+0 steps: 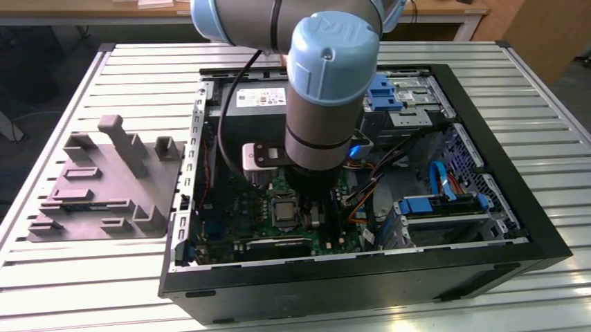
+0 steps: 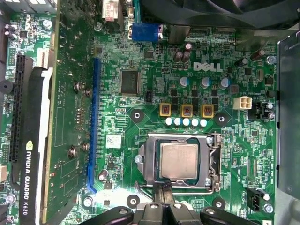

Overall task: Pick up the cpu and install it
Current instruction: 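Install the first cpu locking lever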

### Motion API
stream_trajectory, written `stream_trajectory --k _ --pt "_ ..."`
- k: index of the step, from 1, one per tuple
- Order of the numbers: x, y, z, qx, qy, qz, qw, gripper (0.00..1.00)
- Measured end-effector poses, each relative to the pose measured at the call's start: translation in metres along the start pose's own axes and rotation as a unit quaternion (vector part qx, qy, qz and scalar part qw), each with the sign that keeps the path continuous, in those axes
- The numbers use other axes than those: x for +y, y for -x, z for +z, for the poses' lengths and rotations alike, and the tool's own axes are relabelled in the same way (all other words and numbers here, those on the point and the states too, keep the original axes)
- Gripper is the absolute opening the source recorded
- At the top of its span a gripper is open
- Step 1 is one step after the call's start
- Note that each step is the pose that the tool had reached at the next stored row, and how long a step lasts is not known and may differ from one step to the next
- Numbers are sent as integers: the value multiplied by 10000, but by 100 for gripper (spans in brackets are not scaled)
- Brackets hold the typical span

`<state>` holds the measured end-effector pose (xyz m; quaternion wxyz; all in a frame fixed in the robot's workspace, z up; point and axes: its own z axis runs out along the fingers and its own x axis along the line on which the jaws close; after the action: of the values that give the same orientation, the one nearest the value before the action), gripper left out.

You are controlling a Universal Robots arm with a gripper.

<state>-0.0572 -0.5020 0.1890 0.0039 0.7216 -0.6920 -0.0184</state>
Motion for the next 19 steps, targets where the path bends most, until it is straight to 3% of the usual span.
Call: stream_trajectory --k 13,19 --pt "-15 -2 47 -15 0 0 10000 11" --pt "-13 3 -13 -29 -4 1 10000 11"
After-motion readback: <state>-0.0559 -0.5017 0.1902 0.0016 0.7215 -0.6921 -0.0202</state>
